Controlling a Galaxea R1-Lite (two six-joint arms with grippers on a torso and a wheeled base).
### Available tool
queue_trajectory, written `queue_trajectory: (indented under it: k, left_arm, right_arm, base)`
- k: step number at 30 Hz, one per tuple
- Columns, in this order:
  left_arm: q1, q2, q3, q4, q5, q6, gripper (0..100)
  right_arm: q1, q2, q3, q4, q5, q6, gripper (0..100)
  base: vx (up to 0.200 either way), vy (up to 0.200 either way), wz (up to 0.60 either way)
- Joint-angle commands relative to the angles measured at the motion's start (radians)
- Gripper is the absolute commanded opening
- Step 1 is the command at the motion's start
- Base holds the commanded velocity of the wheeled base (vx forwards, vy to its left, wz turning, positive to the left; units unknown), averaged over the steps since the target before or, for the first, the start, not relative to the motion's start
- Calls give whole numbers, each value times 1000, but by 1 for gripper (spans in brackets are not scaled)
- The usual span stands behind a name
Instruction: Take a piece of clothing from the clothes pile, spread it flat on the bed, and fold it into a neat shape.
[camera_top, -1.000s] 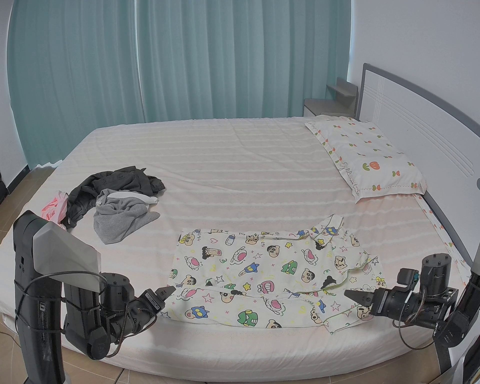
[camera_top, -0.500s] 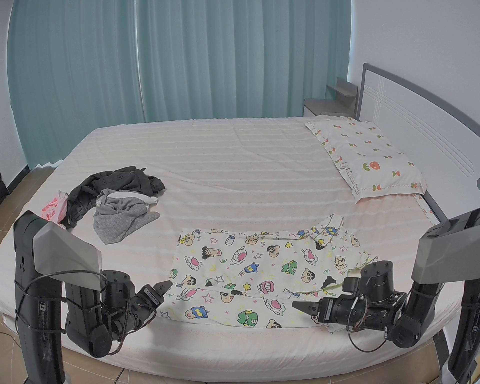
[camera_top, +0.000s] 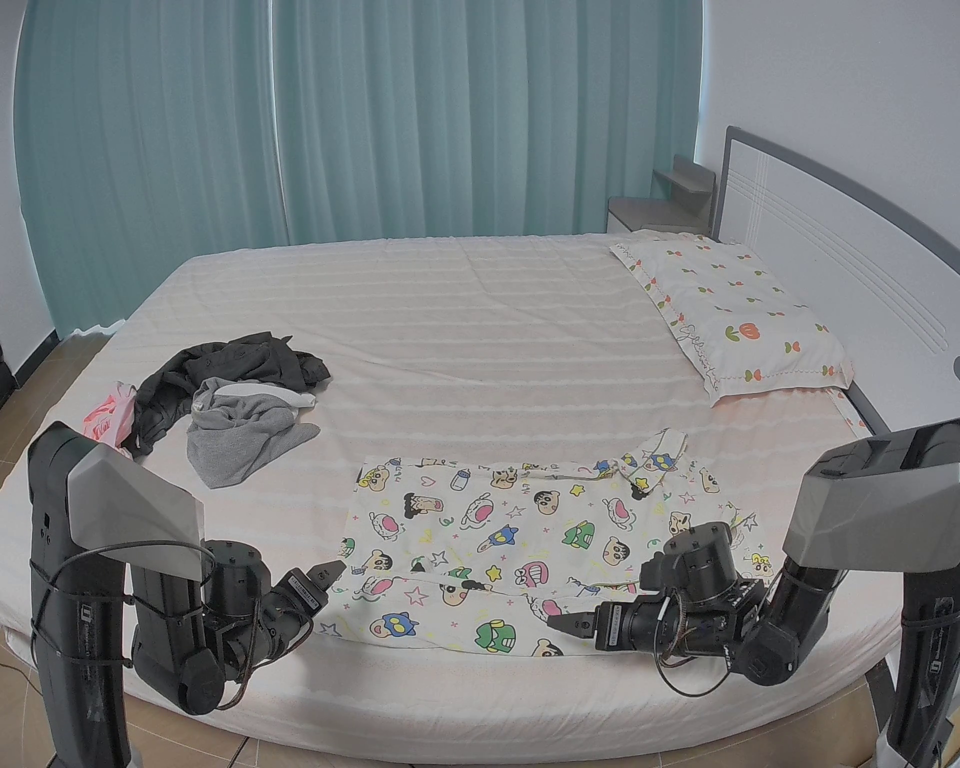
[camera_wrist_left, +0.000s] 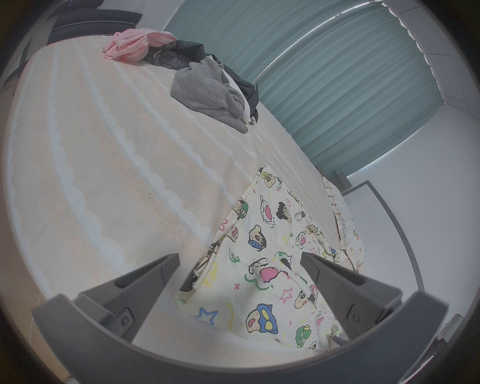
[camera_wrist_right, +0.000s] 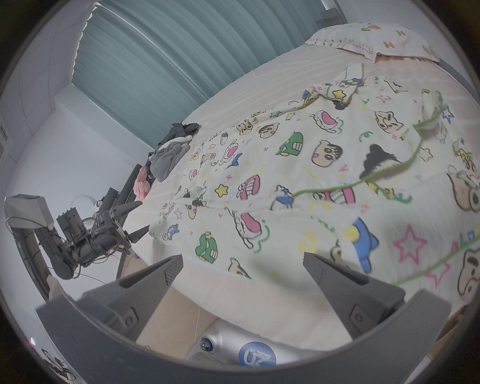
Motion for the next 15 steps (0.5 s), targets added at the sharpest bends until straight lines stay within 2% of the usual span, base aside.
queue_trajectory:
  k: [1,15]
  left_arm:
    - [0,-1,0,-18,1,0,100]
    - [0,1,0,-18,4,0,100]
  right_arm:
    - [-16,34,-123,82,-6,0,100]
    - [-59,109,-288,176,-48,-2,100]
  base:
    - [0,0,0]
    - [0,0,0]
